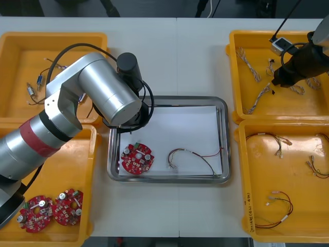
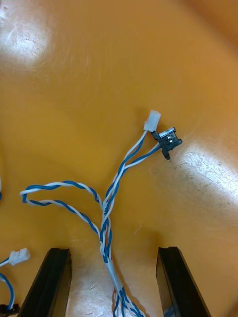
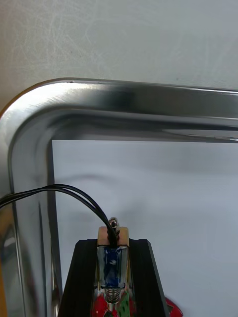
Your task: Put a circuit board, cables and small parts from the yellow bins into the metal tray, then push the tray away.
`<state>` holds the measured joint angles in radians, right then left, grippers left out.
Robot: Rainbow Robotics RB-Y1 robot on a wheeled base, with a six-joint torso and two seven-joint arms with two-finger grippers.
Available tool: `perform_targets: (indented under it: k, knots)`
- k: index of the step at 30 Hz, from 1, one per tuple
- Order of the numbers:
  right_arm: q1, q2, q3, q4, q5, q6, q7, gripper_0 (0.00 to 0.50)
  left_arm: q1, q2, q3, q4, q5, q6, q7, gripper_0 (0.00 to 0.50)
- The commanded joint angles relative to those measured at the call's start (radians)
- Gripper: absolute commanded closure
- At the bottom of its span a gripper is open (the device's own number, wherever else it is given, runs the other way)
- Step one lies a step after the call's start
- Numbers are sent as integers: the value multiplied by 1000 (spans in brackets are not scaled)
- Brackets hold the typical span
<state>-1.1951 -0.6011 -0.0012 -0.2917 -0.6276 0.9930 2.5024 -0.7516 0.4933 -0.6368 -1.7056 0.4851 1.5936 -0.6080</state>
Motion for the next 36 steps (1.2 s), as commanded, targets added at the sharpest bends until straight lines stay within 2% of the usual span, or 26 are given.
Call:
perform_targets:
  k: [1, 3, 4, 6, 7, 10, 12, 13, 14, 16, 17, 30, 31, 32, 33, 36]
  knots:
    - [-26, 14, -13, 3, -7, -11, 30, 38, -45, -25, -32, 21, -28, -49, 11, 500]
    - [-24, 14, -13, 3, -7, -13, 30, 93, -45, -24, -37, 27, -29, -57, 14, 500]
    - [-24, 14, -13, 2, -7, -13, 30, 140, -45, -24, -37, 27, -29, -60, 16, 499]
    - [-23, 14, -13, 2, -7, -13, 27, 324, -45, -24, -37, 27, -28, -60, 17, 499]
    - [-20, 14, -13, 3, -7, -13, 27, 498, -45, -24, -37, 27, -28, -60, 19, 498]
    - [-20, 12, -13, 2, -9, -11, 24, 500, -43, -24, -37, 27, -28, -60, 20, 494]
    - [-20, 12, -13, 2, -7, -11, 24, 500, -45, -24, -37, 27, -28, -60, 22, 451]
    - [-20, 11, -13, 2, -7, -11, 24, 500, -45, -24, -37, 27, -29, -60, 24, 341]
    - [-21, 9, -13, 2, -7, -11, 29, 500, -45, -22, -37, 27, -29, -60, 25, 169]
    - [-23, 6, -13, -6, -7, -5, 32, 500, -45, -22, -35, 27, -29, -60, 28, 16]
    - [-23, 3, -13, -23, -9, 4, 29, 500, -45, -22, -34, 27, -29, -60, 30, 0]
    - [-21, -75, -17, -337, 12, 352, -54, 500, -45, -19, 0, 6, -20, -44, 36, 0]
    - [-21, -86, -20, -376, 16, 406, -88, 500, -45, -18, 12, -8, -14, -24, 33, 0]
    - [-21, -86, -20, -376, 16, 406, -88, 500, -45, -18, 12, -8, -14, -24, 33, 0]
    - [-23, -97, -30, -415, 23, 467, -123, 500, -45, -15, 29, -32, -6, 5, 33, 0]
    - [-21, -104, -37, -452, 31, 518, -151, 500, -45, -10, 48, -54, 6, 34, 31, 0]
